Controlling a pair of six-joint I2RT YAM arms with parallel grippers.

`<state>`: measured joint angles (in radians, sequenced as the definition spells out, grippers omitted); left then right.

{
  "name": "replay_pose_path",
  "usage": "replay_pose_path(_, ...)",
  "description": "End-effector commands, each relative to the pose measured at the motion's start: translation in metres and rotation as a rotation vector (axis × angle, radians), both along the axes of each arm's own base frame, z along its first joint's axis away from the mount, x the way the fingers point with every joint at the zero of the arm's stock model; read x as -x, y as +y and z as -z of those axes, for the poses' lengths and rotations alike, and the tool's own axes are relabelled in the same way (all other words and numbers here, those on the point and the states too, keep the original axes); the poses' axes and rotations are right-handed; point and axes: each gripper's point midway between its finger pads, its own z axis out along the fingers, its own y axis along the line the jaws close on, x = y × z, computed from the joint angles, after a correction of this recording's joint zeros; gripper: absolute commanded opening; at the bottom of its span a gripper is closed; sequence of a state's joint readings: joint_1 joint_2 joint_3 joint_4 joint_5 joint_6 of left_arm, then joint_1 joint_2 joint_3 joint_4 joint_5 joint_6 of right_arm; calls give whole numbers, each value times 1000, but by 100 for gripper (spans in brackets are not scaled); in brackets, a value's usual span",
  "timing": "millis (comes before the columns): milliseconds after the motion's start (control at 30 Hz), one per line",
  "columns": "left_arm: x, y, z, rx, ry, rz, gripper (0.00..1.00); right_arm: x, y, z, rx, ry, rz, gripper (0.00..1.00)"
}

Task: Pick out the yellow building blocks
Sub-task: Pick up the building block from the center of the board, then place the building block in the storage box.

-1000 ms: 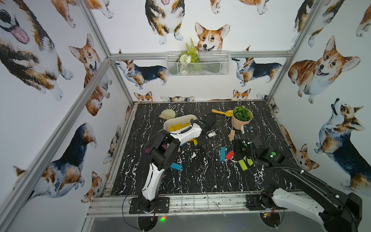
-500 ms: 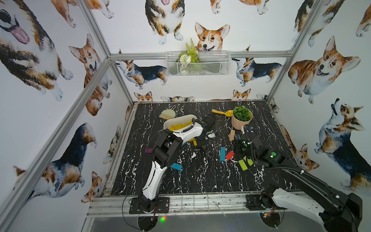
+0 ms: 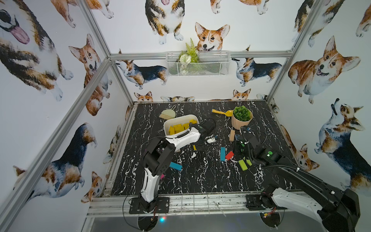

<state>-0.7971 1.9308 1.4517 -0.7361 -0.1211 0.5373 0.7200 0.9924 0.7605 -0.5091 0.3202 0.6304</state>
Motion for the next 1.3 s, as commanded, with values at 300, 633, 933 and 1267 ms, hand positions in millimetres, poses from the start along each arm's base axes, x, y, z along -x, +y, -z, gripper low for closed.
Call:
replay_pose_path(300, -33, 46, -109, 581, -222, -624, 0, -12, 21, 6, -14, 43, -25, 52)
replay_pose_path(633, -97, 137, -83, 754, -147, -1251, 0, -12, 28, 3, -54, 55, -36, 51)
replay_pose_path(933, -127, 153, -37, 586, -137, -1371, 0, -11, 29, 14, -23, 89, -34, 51)
replay_pose_path(1267, -130, 150, -9, 554, -101, -1393, 49, -23, 39, 8, -4, 84, -51, 52)
